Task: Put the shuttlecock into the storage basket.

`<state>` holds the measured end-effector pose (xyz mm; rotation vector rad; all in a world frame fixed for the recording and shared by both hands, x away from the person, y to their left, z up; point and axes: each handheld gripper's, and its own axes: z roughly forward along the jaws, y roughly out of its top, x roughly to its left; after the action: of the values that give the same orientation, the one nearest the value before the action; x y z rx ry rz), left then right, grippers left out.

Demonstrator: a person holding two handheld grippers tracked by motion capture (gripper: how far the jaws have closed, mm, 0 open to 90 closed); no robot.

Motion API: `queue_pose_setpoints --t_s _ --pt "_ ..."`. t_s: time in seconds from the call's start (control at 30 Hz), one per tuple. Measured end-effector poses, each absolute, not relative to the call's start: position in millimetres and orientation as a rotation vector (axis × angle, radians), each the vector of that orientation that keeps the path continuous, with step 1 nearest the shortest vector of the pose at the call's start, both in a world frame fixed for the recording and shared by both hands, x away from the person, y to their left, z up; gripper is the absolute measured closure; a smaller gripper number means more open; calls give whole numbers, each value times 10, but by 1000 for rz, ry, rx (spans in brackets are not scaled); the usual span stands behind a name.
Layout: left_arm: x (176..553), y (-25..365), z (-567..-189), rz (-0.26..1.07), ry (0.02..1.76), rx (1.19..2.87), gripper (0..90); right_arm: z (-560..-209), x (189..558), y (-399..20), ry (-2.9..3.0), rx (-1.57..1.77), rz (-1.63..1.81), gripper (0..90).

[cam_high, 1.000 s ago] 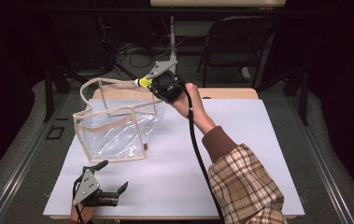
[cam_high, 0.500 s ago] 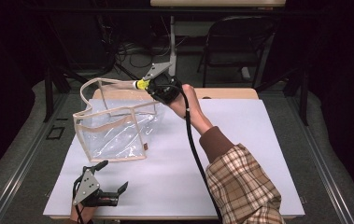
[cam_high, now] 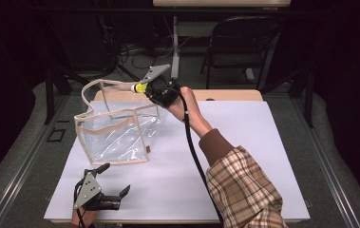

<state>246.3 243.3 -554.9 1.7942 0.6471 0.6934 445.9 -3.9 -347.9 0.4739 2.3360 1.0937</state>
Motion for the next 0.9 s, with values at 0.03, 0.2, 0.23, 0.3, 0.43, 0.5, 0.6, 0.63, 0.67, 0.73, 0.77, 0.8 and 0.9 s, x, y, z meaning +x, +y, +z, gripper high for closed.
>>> queue_pose_setpoints --t_s 0.03,0.2,0.23,0.3,0.43,0.5,0.6,0.63,0.67,0.73,0.77,0.8,0.9 --pt "2463 2432 -5550 692 649 1793 0 -3482 4458 -31 2335 475 1094 900" --pt "2463 2433 -5549 694 647 1794 0 -3494 4459 6 2340 467 1091 900" --pt "2463 2433 -5549 694 647 1794 0 -3494 4454 15 2347 473 1087 900" --pt "2463 2433 -5549 694 647 1794 0 -3504 4458 38 2345 467 1089 900" --pt "2463 2433 -5549 693 647 1793 0 -3507 4456 69 2356 458 1080 900" --pt "2462 2433 -5548 693 647 1792 0 -3512 4456 76 2351 457 1085 900" --pt "2462 2433 -5548 693 647 1792 0 -3520 4453 96 2356 460 1085 899" --pt "2462 2434 -5549 692 646 1792 0 -3523 4456 100 2355 458 1084 899" --pt "2461 2433 -5548 692 647 1791 0 -3524 4456 104 2358 459 1081 899" --pt "2462 2433 -5549 691 647 1789 0 -3526 4455 112 2361 467 1082 899" --pt "2462 2434 -5548 692 648 1791 0 -3526 4456 113 2361 466 1083 899" --pt "2462 2434 -5548 692 647 1791 0 -3528 4459 115 2360 464 1083 899" --pt "2462 2433 -5548 692 646 1791 0 -3531 4468 122 2364 468 1083 899"
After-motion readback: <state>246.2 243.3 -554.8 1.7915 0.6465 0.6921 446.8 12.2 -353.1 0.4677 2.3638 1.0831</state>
